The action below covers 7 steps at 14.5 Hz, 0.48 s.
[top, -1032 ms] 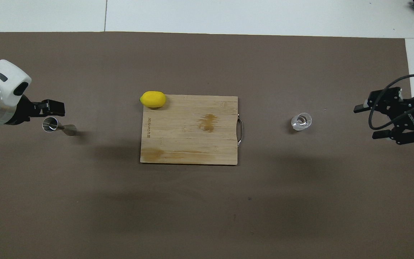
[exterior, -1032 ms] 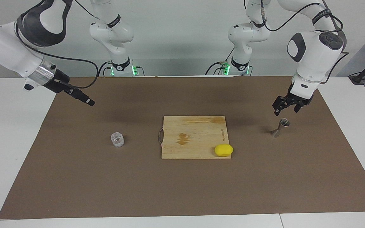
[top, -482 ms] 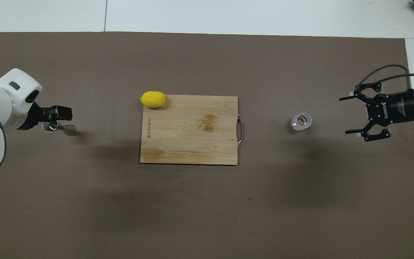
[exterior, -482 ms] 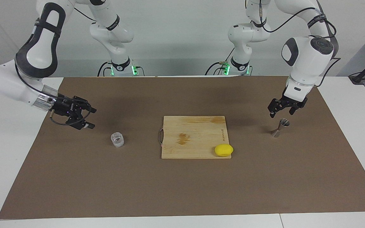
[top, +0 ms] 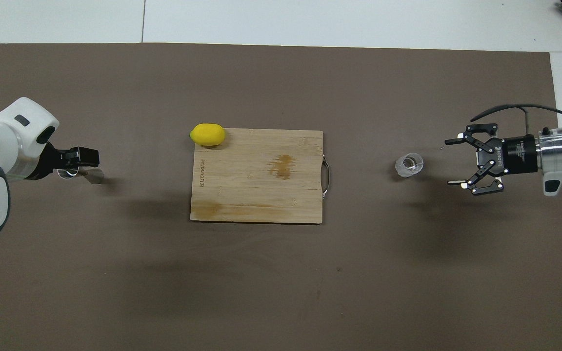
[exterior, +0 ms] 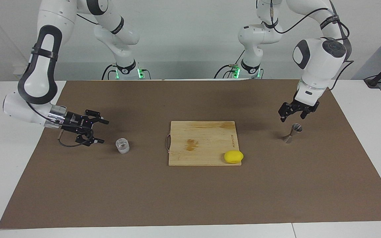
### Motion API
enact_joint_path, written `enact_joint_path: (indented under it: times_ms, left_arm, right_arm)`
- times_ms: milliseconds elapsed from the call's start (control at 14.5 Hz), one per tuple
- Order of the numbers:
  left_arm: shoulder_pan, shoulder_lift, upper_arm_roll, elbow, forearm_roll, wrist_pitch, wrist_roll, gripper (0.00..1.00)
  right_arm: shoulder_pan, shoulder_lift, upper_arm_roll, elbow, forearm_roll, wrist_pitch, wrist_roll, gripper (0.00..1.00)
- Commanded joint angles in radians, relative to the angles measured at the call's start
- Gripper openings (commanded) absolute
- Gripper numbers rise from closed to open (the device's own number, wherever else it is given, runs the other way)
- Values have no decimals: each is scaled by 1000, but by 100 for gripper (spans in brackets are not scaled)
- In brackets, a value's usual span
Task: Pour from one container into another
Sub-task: 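Move the left gripper to the dark cup while the right gripper reaches the clear cup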
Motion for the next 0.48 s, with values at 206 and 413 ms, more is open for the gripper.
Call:
enact_joint_path:
  times_ms: [206, 413]
  left_arm:
    - [15, -16, 10, 37, -173, -37, 204, 100]
    - [81, -10, 11, 51, -300, -50, 443, 100]
  right_arm:
    - [-27, 87, 17, -30, 87, -4, -30, 100]
    - [-23, 102, 20, -28, 127, 31, -30, 100]
